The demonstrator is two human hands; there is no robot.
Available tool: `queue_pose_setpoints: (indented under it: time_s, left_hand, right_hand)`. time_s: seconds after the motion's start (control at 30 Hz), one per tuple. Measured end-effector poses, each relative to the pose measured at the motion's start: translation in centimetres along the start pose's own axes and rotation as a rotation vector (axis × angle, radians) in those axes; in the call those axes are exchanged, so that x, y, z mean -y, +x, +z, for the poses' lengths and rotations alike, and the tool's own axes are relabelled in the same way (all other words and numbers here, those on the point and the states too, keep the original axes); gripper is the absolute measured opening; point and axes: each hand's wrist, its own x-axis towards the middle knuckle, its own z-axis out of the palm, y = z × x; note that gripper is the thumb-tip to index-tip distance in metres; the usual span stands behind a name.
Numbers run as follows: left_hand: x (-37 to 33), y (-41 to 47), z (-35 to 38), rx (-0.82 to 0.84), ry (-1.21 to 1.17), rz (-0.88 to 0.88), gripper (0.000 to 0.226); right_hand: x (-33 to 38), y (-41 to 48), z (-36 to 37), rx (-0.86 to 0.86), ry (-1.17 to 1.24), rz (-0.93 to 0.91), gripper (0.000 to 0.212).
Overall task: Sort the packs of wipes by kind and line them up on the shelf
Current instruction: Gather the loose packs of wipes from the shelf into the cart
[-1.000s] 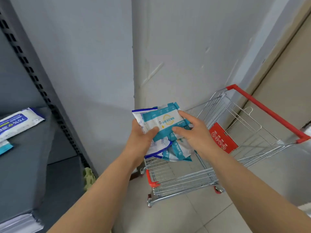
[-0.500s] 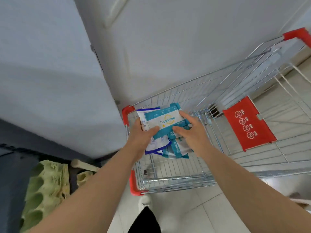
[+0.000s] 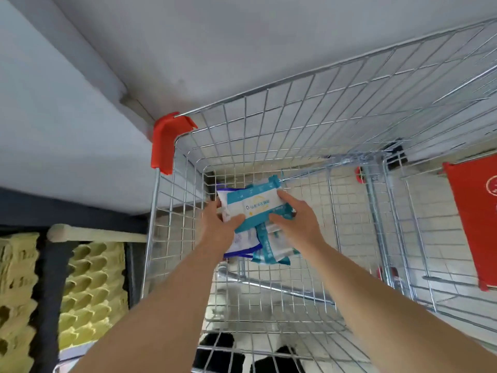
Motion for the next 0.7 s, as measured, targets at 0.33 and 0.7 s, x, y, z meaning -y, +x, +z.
queue_pose_setpoints:
  time_s: [0.33,0.7]
  left_hand:
    - [1.8,0.8,1.2,-0.128,0.341,-0.001,0.041]
    - [-10.7,-16.5,-7.8,-0.292,1.008,0.493,0.034]
  right_hand:
    - [-2.1,1.6,0.7,0.150,-0.420,-0.105,0.052]
    - [14.7,-9.9,-4.9,0.159,-0.875,-0.693,0.043]
